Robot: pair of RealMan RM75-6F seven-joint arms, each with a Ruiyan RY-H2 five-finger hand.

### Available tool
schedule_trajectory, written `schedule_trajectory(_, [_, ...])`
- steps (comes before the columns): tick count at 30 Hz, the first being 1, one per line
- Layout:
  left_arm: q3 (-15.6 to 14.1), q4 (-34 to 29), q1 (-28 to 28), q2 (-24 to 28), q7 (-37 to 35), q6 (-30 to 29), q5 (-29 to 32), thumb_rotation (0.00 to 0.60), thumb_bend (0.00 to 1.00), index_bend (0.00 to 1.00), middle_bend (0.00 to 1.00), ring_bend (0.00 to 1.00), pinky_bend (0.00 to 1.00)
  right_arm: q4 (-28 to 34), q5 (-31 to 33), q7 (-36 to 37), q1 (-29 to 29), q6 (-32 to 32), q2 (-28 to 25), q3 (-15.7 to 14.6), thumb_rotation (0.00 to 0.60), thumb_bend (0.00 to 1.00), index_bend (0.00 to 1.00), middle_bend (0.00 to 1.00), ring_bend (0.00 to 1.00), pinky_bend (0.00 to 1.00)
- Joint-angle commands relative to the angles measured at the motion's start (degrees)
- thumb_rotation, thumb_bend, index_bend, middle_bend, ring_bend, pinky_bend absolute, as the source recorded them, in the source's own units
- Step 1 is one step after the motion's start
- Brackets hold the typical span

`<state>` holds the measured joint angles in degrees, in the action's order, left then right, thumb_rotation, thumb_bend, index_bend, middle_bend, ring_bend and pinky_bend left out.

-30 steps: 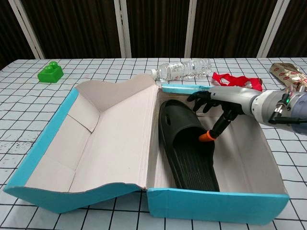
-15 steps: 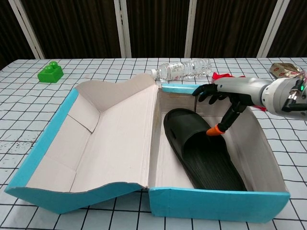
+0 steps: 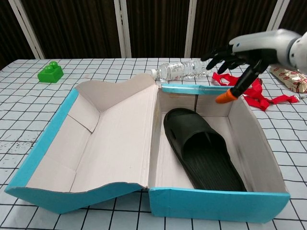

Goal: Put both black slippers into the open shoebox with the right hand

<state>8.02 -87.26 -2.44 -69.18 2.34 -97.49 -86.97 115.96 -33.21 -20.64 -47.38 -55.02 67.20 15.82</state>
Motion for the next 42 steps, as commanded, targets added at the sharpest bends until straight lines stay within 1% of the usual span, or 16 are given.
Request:
schedule_trajectory(1, [0.0, -0.1, 0.0, 0.0, 0.0, -0.1, 0.0, 0.600, 0.07, 0.14, 0.00, 0.00, 0.10, 3.1, 0.3, 4.1, 1.7, 0.1, -5.6, 2.8, 0.600, 0.24, 0.07, 0.12, 0.14, 0.02])
schedule_trajectory(3, [0.0, -0.1, 0.1, 0.1, -0.1, -0.2, 0.0, 0.600, 0.07, 0.14, 0.00, 0.00, 0.10, 3.8, 0.3, 5.6, 2.7, 0.2, -8.5, 3.6, 0.600, 0.24, 0.07, 0.12, 0.14, 0.02])
schedule_trajectory(5, [0.1, -0.1, 0.2, 0.2, -0.2, -0.3, 0.0, 0.600, 0.07, 0.14, 0.00, 0.00, 0.10, 4.2, 0.0, 6.3, 3.9, 0.8, -12.0, 3.3, 0.600, 0.24, 0.07, 0.12, 0.14, 0.02])
schedule_trajectory(7, [0.2, -0.1, 0.2, 0.2, -0.3, -0.4, 0.1, 0.600, 0.07, 0.14, 0.00, 0.00, 0.10, 4.1, -0.8, 5.6, 5.0, 0.9, -14.6, 2.0, 0.600, 0.24, 0.07, 0.12, 0.14, 0.02])
schedule_trajectory(11, [0.5, 0.1, 0.3, 0.2, -0.6, -0.8, 0.3, 0.600, 0.07, 0.14, 0.00, 0.00, 0.10, 4.0, -4.5, 2.9, 8.4, -0.3, -18.7, -2.9, 0.600, 0.24, 0.07, 0.12, 0.14, 0.02])
schedule_trajectory(12, [0.7, 0.2, 0.3, 0.2, -0.7, -1.0, 0.4, 0.600, 0.07, 0.13, 0.00, 0.00, 0.10, 4.0, -5.9, 3.2, 9.8, -0.8, -19.5, -4.1, 0.600, 0.24, 0.07, 0.12, 0.14, 0.02])
schedule_trajectory(16, [1.1, 0.3, 0.5, 0.0, -1.2, -2.0, 0.4, 0.600, 0.07, 0.13, 0.00, 0.00, 0.10, 3.7, -10.5, 6.4, 14.4, -0.8, -22.2, -6.9, 0.600, 0.24, 0.07, 0.12, 0.14, 0.02])
schedule_trajectory(19, [1.3, 0.5, 0.7, -0.4, -1.1, -3.1, -0.1, 0.600, 0.07, 0.13, 0.00, 0.00, 0.10, 1.7, -15.3, 8.5, 17.8, -0.3, -24.5, -9.4, 0.600, 0.24, 0.07, 0.12, 0.13, 0.02])
schedule_trajectory(22, [1.3, 0.7, 0.8, -1.0, -0.5, -4.1, -0.9, 0.600, 0.07, 0.13, 0.00, 0.00, 0.10, -0.4, -18.6, 9.0, 19.5, 1.1, -26.2, -11.7, 0.600, 0.24, 0.07, 0.11, 0.13, 0.02])
schedule_trajectory(25, [1.1, 0.7, 0.8, -1.5, 0.2, -4.5, -1.4, 0.600, 0.07, 0.13, 0.00, 0.00, 0.10, -2.0, -20.0, 8.9, 20.0, 4.0, -27.5, -13.3, 0.600, 0.24, 0.05, 0.10, 0.12, 0.02])
schedule_trajectory(28, [1.0, 0.8, 0.7, -1.8, 0.9, -4.4, -1.7, 0.600, 0.07, 0.13, 0.00, 0.00, 0.10, -3.3, -20.5, 8.1, 19.7, 7.0, -28.3, -14.7, 0.600, 0.24, 0.04, 0.10, 0.12, 0.02])
schedule_trajectory(31, [1.1, 0.9, 0.7, -1.8, 0.9, -4.2, -1.5, 0.600, 0.07, 0.13, 0.00, 0.00, 0.10, -4.1, -21.1, 8.2, 20.3, 7.4, -27.8, -15.4, 0.600, 0.24, 0.04, 0.10, 0.12, 0.02])
schedule_trajectory(35, [1.3, 1.1, 0.6, -1.7, 0.7, -3.8, -0.9, 0.600, 0.07, 0.13, 0.00, 0.00, 0.10, -4.6, -24.2, 10.8, 23.2, 4.2, -26.1, -15.9, 0.600, 0.24, 0.04, 0.10, 0.12, 0.02])
schedule_trajectory(42, [1.5, 0.9, 0.8, -1.2, -0.3, -3.8, -0.5, 0.600, 0.07, 0.13, 0.00, 0.00, 0.10, -7.1, -31.1, 12.5, 28.9, -0.8, -23.3, -19.1, 0.600, 0.24, 0.04, 0.10, 0.12, 0.02])
